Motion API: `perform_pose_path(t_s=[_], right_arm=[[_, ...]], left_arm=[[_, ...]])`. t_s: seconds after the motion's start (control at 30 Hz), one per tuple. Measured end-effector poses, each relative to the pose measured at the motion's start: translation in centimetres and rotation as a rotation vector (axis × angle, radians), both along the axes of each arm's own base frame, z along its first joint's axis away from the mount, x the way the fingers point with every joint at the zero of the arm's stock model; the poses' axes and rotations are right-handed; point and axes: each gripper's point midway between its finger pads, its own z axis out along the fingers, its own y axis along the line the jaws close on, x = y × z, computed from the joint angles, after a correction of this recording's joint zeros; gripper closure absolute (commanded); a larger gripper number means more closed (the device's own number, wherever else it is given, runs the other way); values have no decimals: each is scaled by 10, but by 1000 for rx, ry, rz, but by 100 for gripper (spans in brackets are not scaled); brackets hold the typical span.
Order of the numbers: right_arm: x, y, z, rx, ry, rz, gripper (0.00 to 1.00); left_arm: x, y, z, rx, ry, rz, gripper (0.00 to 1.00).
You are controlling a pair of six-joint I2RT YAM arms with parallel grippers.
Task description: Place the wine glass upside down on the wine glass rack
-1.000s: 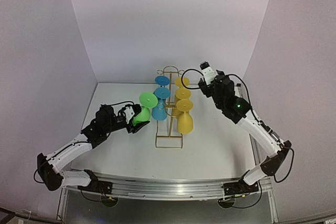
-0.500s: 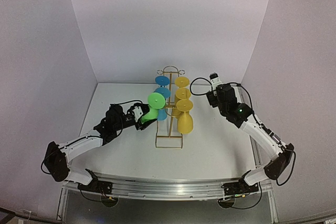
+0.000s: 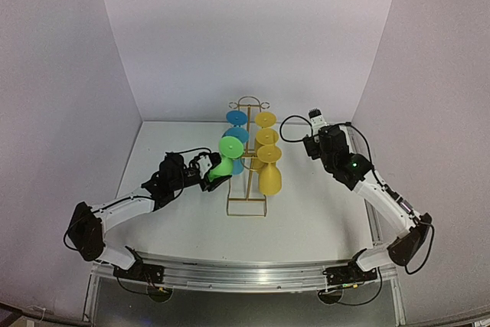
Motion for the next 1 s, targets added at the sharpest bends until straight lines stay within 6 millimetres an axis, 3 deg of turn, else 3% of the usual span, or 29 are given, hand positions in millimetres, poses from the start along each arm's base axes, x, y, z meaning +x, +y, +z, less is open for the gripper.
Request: perform_pose_path(t_s=[0.33,0.67,1.0], right_arm=[[-6,-1,1,21,-1,8,23],[-9,-3,4,31,-9,11,22],[-10,-1,5,39,-8,27,22]], left_arm=[[1,-6,-13,12,21,-23,61],[-5,-10,-12,-7,20,-64,57],[-4,-12,-36,-12,107,-57,49]])
